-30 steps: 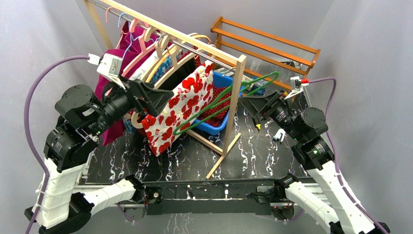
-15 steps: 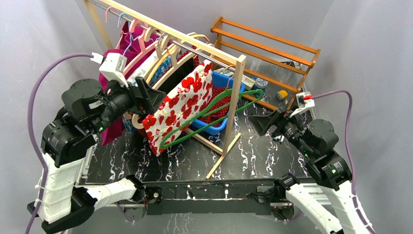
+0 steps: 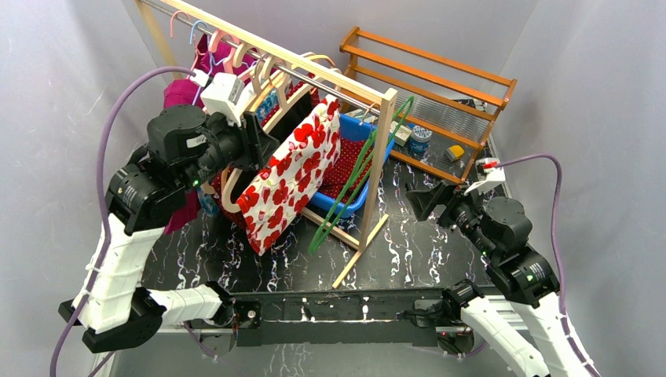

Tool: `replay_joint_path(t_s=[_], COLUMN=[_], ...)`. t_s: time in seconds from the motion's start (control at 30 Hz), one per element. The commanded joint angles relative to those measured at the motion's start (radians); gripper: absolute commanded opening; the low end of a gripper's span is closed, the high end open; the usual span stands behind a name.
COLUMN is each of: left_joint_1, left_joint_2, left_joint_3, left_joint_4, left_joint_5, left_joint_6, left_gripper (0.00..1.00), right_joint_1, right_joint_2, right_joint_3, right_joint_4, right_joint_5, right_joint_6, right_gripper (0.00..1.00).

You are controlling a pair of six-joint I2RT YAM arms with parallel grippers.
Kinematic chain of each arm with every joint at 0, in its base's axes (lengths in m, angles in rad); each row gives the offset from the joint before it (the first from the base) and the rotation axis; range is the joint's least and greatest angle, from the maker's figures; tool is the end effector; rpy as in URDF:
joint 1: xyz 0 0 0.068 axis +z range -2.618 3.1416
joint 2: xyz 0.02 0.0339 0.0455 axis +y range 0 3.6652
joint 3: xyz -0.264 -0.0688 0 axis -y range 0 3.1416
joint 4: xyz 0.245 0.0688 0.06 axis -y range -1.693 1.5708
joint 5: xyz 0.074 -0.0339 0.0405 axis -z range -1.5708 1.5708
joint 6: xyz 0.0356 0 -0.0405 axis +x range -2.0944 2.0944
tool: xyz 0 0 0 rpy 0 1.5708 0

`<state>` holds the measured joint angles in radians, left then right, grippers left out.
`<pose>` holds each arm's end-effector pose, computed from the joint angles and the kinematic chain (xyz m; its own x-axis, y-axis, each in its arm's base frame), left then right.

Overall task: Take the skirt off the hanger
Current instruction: Pick up the hanger from the clothesline.

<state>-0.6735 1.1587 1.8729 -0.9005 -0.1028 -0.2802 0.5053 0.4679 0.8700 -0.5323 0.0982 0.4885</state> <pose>0.1333 -0.1017 0.5409 -0.2889 -0.1214 -0.9496 0.4804 0.8396 -0.2535 0.0847 0.0429 0.3695 -0.2865 0.3753 -0.8815 -0.2970 0.8400 0.4541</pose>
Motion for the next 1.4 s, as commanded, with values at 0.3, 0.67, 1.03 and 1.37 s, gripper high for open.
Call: replay_joint_path(t_s=[0.3, 0.67, 1.03, 1.37], left_joint_1=[-0.003, -0.003, -0.003, -0.003], left_joint_2=[-0.001, -0.014, 0.033, 0.156], left_joint_3=[-0.121, -0.118, -0.027, 0.109], left_joint_4=[0.177, 0.213, 0.255, 0.261], left_joint_5=[0.051, 0.088, 0.096, 0.146], left_joint_6=[-0.031, -0.002, 0.043, 0.062], left_gripper=[0.25, 0.0, 0.0, 0.0], right_joint_1=[-0.001, -0.001, -0.001, -0.001], right_joint_2=[0.103, 0.138, 0.135, 0.176], right_joint_3=[-0.061, -0.044, -0.02, -0.018], right_joint_4=[0.258, 0.227, 0.205, 0.215], right_joint_5=[-0.081, -0.112, -0.099, -0.12], right_joint_6=[0.029, 0.013, 0.019, 0.027], right_gripper=[0.98, 0.98, 0.98, 0.98])
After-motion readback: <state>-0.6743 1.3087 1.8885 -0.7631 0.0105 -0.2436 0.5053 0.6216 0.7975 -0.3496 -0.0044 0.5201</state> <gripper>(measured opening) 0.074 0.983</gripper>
